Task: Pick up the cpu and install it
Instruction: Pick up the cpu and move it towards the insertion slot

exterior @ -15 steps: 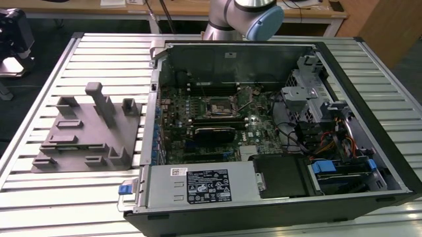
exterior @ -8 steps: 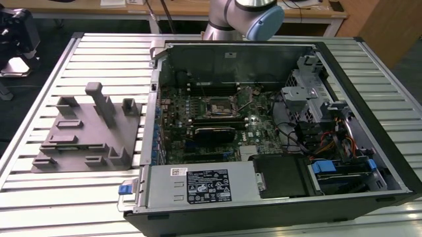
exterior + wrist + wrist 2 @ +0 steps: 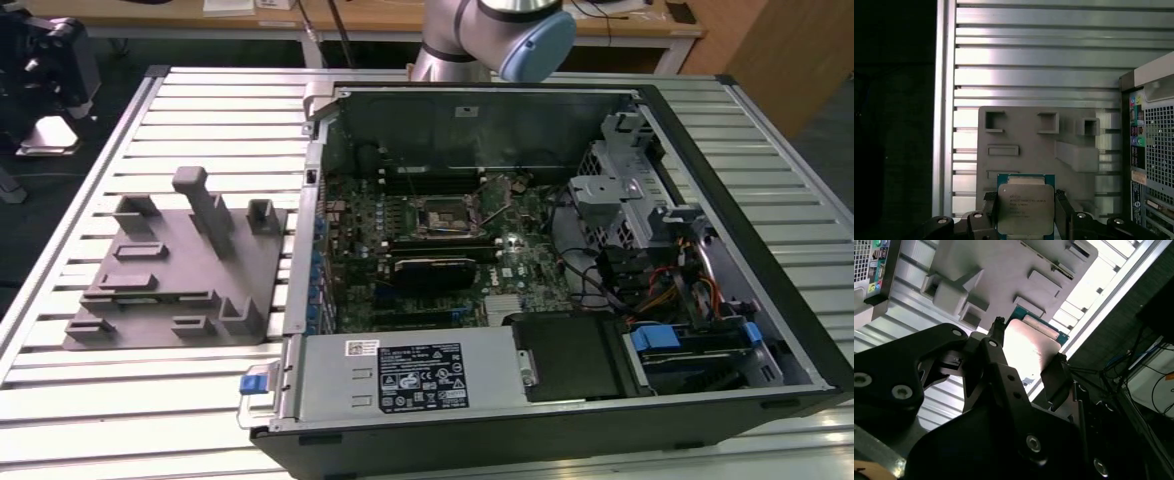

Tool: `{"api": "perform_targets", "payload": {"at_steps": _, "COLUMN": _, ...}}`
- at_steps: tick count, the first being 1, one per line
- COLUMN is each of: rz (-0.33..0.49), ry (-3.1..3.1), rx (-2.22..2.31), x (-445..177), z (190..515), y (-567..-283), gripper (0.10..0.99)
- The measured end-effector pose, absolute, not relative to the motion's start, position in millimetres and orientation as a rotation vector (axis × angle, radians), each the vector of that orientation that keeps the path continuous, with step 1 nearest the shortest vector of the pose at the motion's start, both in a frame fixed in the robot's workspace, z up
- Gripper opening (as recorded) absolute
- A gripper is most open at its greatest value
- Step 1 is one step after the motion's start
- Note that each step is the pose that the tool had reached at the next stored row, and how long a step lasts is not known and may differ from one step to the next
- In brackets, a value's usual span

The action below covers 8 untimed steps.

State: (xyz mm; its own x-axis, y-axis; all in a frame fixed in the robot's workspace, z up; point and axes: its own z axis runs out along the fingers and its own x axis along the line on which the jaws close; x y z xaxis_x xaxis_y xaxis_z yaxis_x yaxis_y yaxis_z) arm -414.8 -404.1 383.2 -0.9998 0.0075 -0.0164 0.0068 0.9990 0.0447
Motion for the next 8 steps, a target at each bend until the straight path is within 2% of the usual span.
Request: {"api": "perform_targets", "payload": {"at_steps": 8, "rz": 0.07, "ry": 3.124, "rx": 0.011, "x": -398, "z": 383, "y": -404, "gripper": 0.545}}
